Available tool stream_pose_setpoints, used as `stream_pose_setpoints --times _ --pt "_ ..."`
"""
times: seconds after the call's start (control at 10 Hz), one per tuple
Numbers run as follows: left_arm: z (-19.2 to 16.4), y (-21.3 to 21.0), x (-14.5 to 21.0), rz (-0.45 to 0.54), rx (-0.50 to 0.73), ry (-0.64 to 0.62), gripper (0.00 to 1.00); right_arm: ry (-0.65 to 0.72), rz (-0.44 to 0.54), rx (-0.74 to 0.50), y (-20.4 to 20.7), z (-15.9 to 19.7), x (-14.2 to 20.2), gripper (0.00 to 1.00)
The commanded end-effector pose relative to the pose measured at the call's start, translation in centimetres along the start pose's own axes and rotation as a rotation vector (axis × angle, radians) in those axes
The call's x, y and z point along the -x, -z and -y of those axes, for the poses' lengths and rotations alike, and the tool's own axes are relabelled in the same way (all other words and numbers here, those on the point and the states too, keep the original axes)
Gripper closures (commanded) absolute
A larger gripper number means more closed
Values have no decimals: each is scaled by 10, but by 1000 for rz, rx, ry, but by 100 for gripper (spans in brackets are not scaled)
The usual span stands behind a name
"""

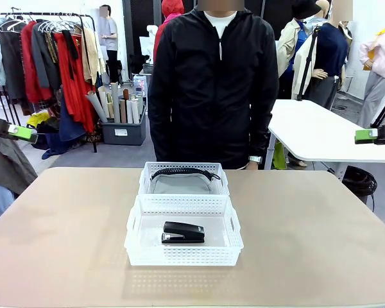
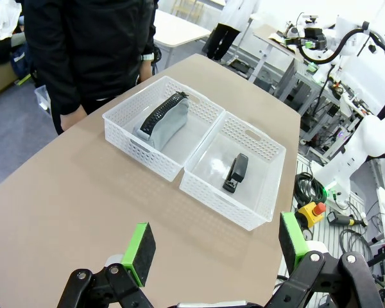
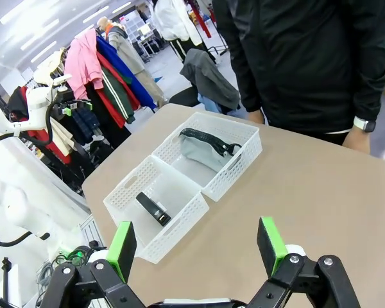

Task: Distribute items into two baskets.
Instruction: Place the picked Stapler into the Organizing basket as instructed by the person.

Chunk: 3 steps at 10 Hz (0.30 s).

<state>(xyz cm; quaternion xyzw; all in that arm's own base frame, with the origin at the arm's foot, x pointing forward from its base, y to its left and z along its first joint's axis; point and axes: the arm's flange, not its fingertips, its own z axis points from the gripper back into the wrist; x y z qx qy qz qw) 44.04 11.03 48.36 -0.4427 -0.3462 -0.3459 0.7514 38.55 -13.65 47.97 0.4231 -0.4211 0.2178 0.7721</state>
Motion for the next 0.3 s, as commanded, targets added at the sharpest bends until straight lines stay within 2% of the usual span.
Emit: stream_pose_setpoints --times 0.0,0.2 --pt "2 -1 -1 3 -2 0 0 -2 27 -6 2 0 -2 0" --pt "2 -1 -1 3 -2 0 0 -2 27 -6 2 0 -2 0"
